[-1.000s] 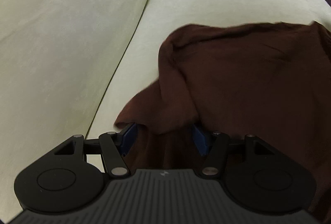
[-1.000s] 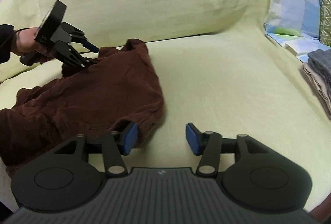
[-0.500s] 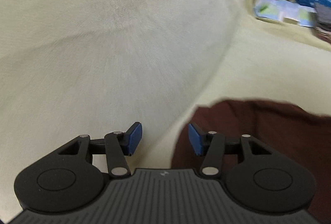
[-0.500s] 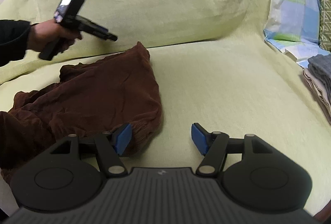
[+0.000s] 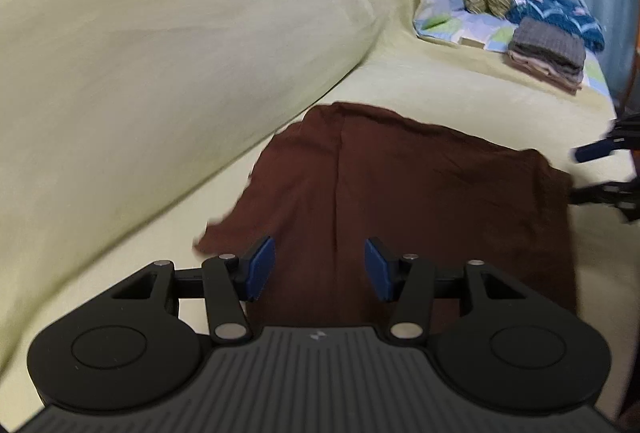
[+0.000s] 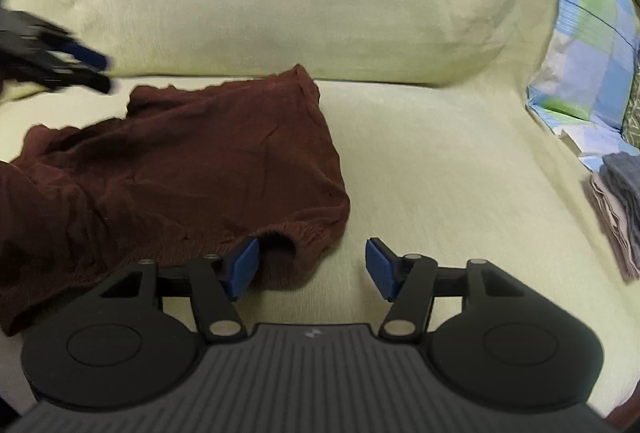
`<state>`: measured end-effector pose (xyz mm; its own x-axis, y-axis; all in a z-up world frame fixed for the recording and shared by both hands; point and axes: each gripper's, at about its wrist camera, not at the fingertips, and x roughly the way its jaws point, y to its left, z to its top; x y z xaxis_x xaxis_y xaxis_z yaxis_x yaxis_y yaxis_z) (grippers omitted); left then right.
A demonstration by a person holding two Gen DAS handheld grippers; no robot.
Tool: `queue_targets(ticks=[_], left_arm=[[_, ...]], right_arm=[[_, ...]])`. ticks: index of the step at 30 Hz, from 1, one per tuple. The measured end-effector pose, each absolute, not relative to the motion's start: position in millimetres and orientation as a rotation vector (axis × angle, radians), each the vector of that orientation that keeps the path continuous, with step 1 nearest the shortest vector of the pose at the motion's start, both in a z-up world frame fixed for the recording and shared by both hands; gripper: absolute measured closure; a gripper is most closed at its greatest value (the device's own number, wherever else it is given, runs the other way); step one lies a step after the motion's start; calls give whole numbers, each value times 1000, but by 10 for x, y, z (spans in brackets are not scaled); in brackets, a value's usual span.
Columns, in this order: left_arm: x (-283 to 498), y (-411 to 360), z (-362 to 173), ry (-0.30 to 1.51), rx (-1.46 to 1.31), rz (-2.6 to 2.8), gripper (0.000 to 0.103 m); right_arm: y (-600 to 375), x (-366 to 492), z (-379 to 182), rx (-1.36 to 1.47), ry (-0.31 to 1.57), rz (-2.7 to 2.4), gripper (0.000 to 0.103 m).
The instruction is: Fold clothes
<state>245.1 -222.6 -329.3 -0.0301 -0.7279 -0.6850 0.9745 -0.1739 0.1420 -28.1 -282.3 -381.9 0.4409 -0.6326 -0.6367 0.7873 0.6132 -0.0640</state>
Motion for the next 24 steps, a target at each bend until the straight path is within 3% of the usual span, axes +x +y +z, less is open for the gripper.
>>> queue_targets(ticks=[2, 3, 8, 13, 16, 20, 24], left_arm=[[2495, -2052, -3292, 465, 742, -1570, 47], [2531, -1940, -3296, 484, 741, -1552, 47], [2680, -1585, -3346, 551, 698, -1475, 47], [2752, -1418, -3423, 587, 689, -1437, 47], [2809, -1366, -3437, 582, 686, -1415, 47], [2944, -1303, -3455, 578, 670, -1372, 47], [3092, -1154, -3478, 585, 657, -1341, 47]], right_arm=[[-2884, -266, -3848, 266, 670, -890, 67], [-2908, -270, -3861, 271, 674, -892, 78], [-3035, -547, -3921, 429, 605, -946, 90], [-3124, -911, -4021, 599, 555, -1060, 90], [-3035, -816, -3968, 504, 617, -1060, 88], [-2949, -852, -3908, 478, 631, -1095, 77], [-2801, -942, -3755, 513, 570, -1033, 76]])
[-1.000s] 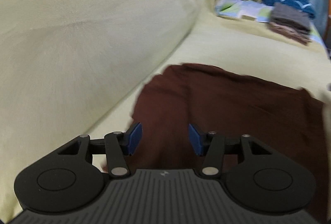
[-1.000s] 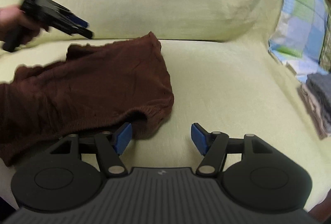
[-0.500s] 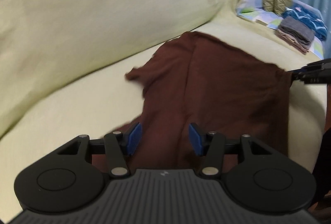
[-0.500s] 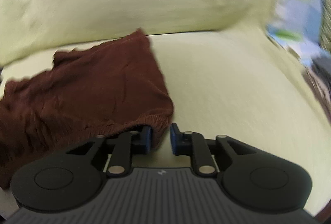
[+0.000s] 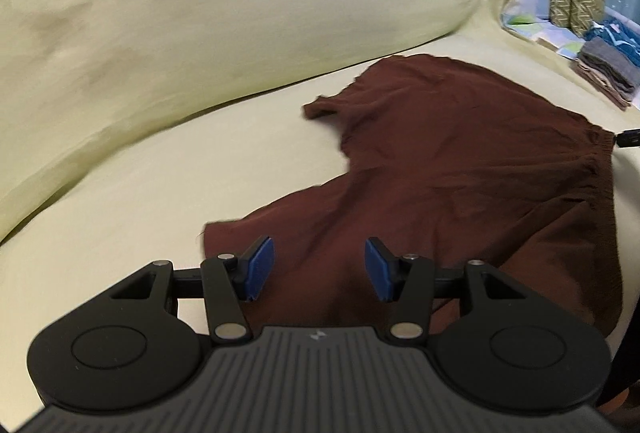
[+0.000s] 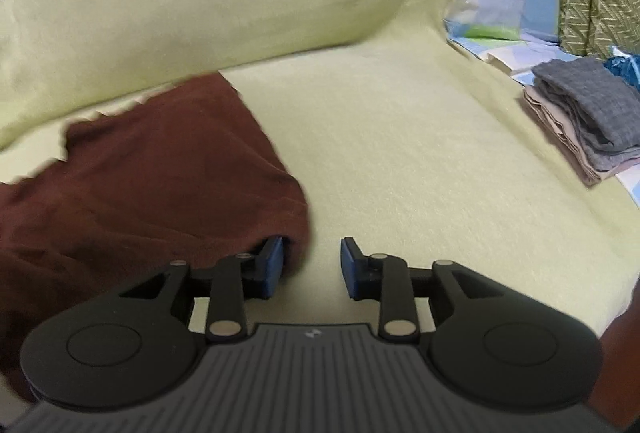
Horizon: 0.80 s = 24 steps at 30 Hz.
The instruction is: Fold clothes
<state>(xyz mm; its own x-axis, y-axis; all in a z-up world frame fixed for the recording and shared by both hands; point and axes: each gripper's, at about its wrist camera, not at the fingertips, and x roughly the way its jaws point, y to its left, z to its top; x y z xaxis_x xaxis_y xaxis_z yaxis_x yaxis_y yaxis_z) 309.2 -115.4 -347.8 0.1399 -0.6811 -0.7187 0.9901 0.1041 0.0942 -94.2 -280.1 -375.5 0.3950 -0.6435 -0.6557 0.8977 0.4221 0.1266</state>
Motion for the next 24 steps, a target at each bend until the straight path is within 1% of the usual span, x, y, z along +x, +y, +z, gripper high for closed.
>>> queue_targets(ticks=[3, 5, 8, 12, 15, 19, 20, 23, 24], left_arm=[[3106, -990, -3519, 570, 656, -1339, 47], [3060, -886, -3555, 569, 657, -1347, 47], [2971, -758, -3586, 560, 662, -1364, 47], [2814, -580, -3603, 531, 683, -1386, 47], [2765, -458, -3572, 529, 670, -1396, 47], [2759, -302, -3508, 538, 636, -1393, 46], [2762, -275, -3492, 539, 627, -1391, 46], [2785, -202, -3454, 548, 598, -1388, 46], [2795, -183, -3444, 550, 589, -1387, 46]], right_arm=[[-2482, -869, -3640, 530, 534, -911, 76], [-2149, -686, -3620, 487, 565, -798, 76], [-1754, -466, -3691, 497, 619, -643, 76], [-1430, -248, -3840, 533, 679, -525, 76], [-1299, -68, -3942, 480, 752, -517, 76], [-1073, 221, -4002, 219, 860, -581, 76], [-995, 318, -4039, 108, 906, -587, 77], [-833, 475, -4154, -84, 969, -563, 77], [-790, 511, -4183, -120, 980, -560, 79]])
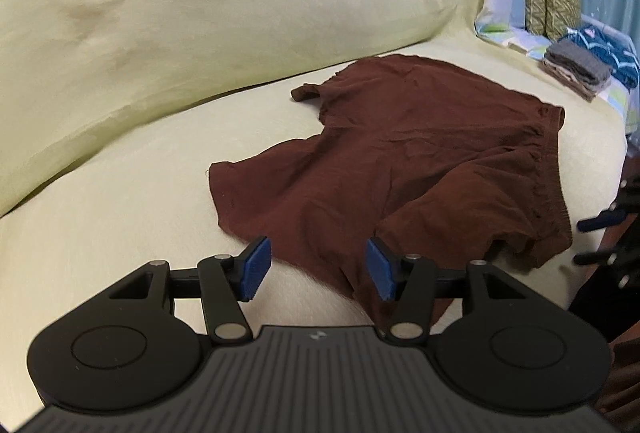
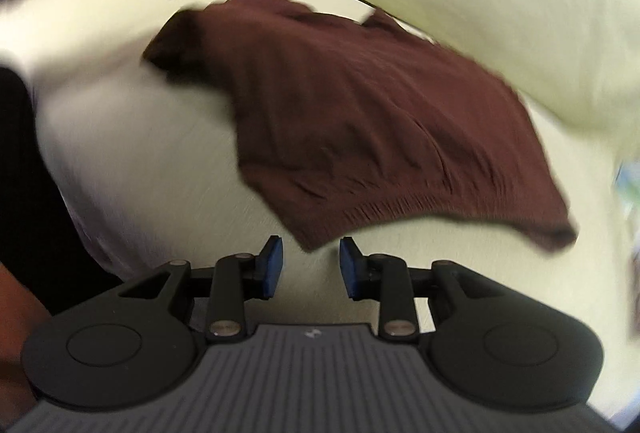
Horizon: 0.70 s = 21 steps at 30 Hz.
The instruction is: Fold clothes
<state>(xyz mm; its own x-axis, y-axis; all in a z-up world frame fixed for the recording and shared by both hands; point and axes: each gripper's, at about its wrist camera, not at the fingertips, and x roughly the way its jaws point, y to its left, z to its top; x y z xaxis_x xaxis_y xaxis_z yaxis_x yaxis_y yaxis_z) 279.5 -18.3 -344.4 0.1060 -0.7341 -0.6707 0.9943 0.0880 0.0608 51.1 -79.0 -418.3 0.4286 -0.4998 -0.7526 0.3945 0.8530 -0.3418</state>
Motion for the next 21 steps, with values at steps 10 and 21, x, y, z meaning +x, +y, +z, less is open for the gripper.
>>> queue_targets(ticks=[10, 21], left_arm=[[2962, -141, -3475, 565, 576, -1372, 45], [3277, -268, -3705, 611, 619, -1386, 45]], right_arm=[[-656, 755, -4368, -332, 1017, -568, 80], [-729, 654, -4127, -298, 1044, -524, 94]])
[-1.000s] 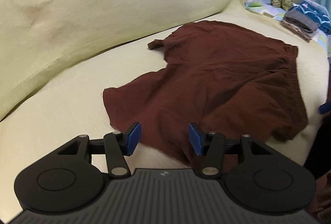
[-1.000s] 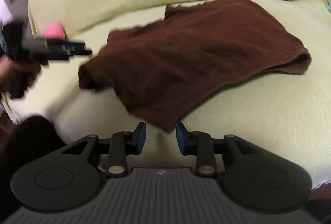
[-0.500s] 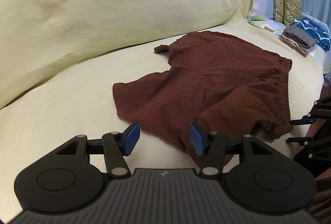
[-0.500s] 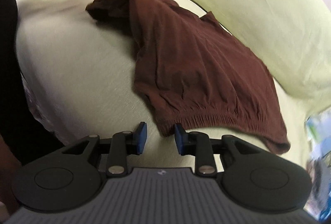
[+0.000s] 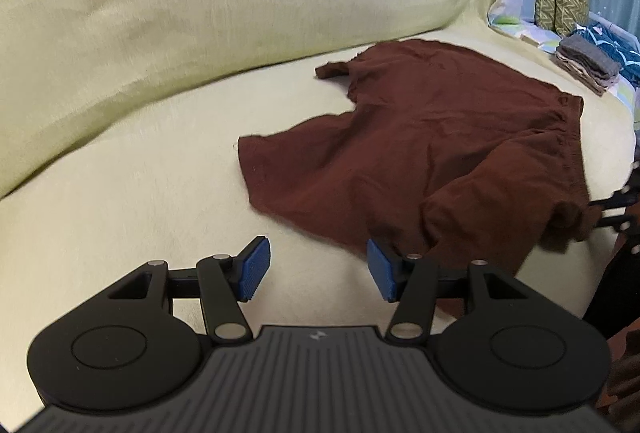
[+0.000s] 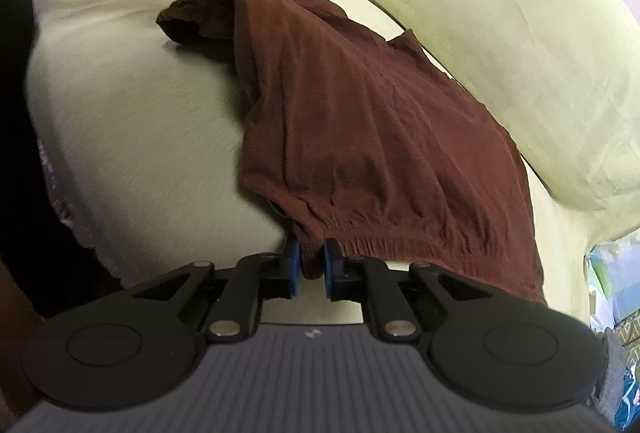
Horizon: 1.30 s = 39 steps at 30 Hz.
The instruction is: Fold clothes
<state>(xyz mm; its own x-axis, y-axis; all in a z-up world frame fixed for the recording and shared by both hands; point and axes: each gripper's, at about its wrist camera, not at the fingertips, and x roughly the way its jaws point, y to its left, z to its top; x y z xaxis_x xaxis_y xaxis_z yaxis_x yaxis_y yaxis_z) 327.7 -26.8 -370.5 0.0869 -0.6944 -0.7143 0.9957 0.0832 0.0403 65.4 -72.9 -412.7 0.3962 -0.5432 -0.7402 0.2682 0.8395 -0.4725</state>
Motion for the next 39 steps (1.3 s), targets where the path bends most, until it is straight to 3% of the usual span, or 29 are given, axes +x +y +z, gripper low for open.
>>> queue_targets(ticks=[7, 19, 20, 22, 23, 30, 33, 35, 36, 37, 39], left_arm=[[3744, -554, -3794, 669, 570, -1390, 45], [4334, -1228, -4154, 877, 443, -1479, 48], [4331, -1255, -4182, 892, 444, -1487, 52], [4302, -1294, -4229, 915, 439, -1524, 96], [4281, -1299, -4209, 905, 442, -1536, 96], [4258, -1509, -3706, 782, 485, -1467, 97], [4253, -1769, -3589, 811, 535, -1428, 96], [4259, -1905, -3612, 857, 577, -1414, 90], [4279, -1910, -3615, 866, 575, -1409, 80], [4330, -1861, -3601, 861, 544, -1397, 63], [4432, -1753, -3582, 853, 489, -1370, 55]], right_arm=[[-528, 274, -3841, -335, 1110, -547, 95], [-604, 364, -3989, -295, 1182, -535, 95], [-609, 371, -4003, -292, 1185, -533, 95], [-621, 382, -4018, -284, 1187, -532, 95], [-624, 385, -4018, -281, 1186, -533, 95], [-661, 365, -3985, -276, 1167, -524, 95], [-681, 377, -3963, -272, 1160, -526, 95], [-697, 394, -3948, -261, 1154, -530, 95], [-692, 395, -3944, -261, 1152, -532, 95], [-695, 390, -3932, -256, 1146, -536, 95], [-713, 373, -3915, -245, 1137, -547, 95]])
